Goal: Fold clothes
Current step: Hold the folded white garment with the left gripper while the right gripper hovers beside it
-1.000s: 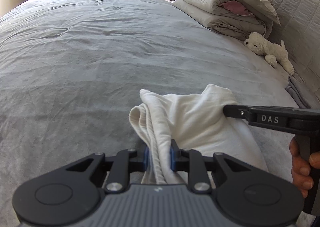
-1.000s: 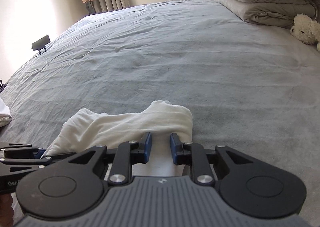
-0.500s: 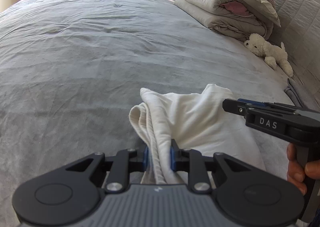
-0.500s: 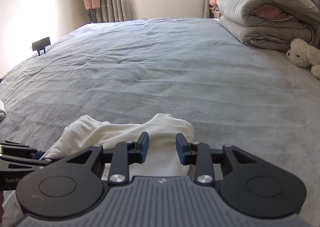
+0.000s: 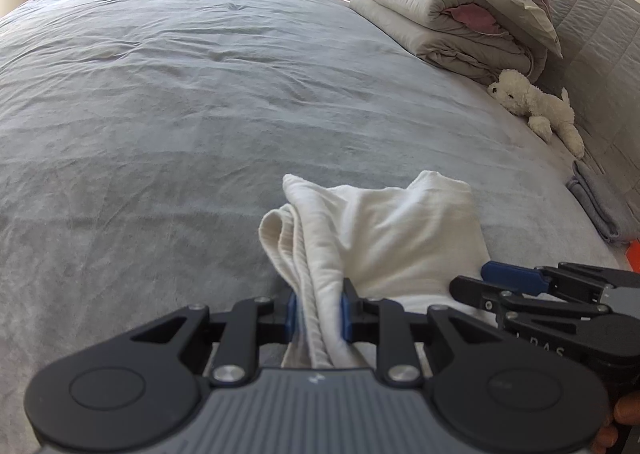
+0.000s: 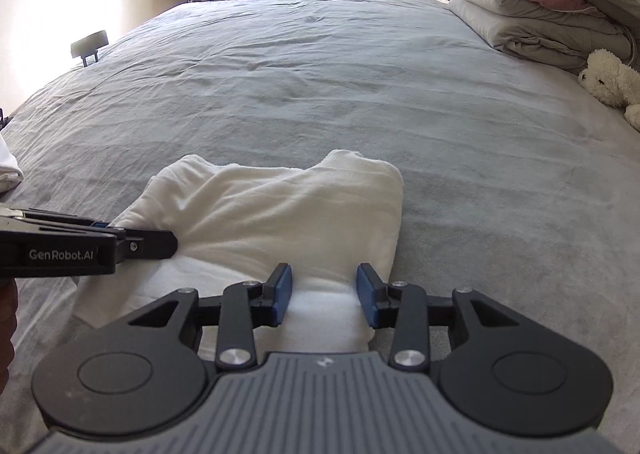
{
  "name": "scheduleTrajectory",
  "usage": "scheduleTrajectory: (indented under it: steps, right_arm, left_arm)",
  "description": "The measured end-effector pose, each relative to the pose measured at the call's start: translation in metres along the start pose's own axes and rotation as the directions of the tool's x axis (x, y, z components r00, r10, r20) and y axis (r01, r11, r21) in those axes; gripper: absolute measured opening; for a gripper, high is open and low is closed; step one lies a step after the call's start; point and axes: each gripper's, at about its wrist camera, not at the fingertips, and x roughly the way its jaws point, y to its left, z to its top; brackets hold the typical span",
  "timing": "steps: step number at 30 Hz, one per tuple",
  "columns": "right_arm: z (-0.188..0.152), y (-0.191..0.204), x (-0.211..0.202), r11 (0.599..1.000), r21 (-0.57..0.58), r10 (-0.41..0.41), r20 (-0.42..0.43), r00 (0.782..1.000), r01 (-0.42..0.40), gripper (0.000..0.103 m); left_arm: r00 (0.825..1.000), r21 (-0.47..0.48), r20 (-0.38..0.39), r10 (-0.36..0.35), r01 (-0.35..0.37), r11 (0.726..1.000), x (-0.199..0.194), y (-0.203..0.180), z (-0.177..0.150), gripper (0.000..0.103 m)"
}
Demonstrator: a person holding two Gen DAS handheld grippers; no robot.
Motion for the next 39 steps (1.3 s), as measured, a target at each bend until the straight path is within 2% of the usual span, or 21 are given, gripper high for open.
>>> scheduleTrajectory:
  steps: [6,13,20,30,35,39]
  right_arm:
    - [-0.013,0.006,-0.01,0.997,-0.076,-0.025,-0.019,0.999,0.024,0.043]
    - [-0.02,-0.008,-0.014,0.998,-0.05,0.041,-0.095,0.995,-0.046,0.043]
    - [-0.022,-0.019,-0.018,0.991,-0.016,0.126,-0.164,0.978,-0.131,0.043]
    - [-0.025,-0.028,-0.03,0.976,-0.051,0.198,-0.185,0.963,-0.211,0.044]
    - [-0.01,-0.06,-0.033,0.952,0.171,0.272,-0.084,0.959,-0.255,0.049]
    - [-0.004,-0.07,-0.019,0.923,0.279,0.297,-0.074,0.952,-0.266,0.05]
  left_arm:
    - [1.0,-0.025,-0.006,-0.014,0.014,1.0,0.0,0.004,0.001,0.022]
    - [0.999,-0.062,-0.018,-0.036,0.035,0.997,0.002,0.01,0.002,0.022]
    - [0.998,-0.092,-0.027,-0.056,0.053,0.994,0.004,0.016,0.003,0.022]
    - [0.998,-0.092,-0.027,-0.052,0.049,0.995,0.004,0.016,0.005,0.022]
    - [0.999,-0.09,-0.023,-0.043,0.041,0.995,0.003,0.015,0.003,0.022]
    - [0.999,-0.091,-0.022,-0.042,0.04,0.995,0.002,0.014,0.003,0.022]
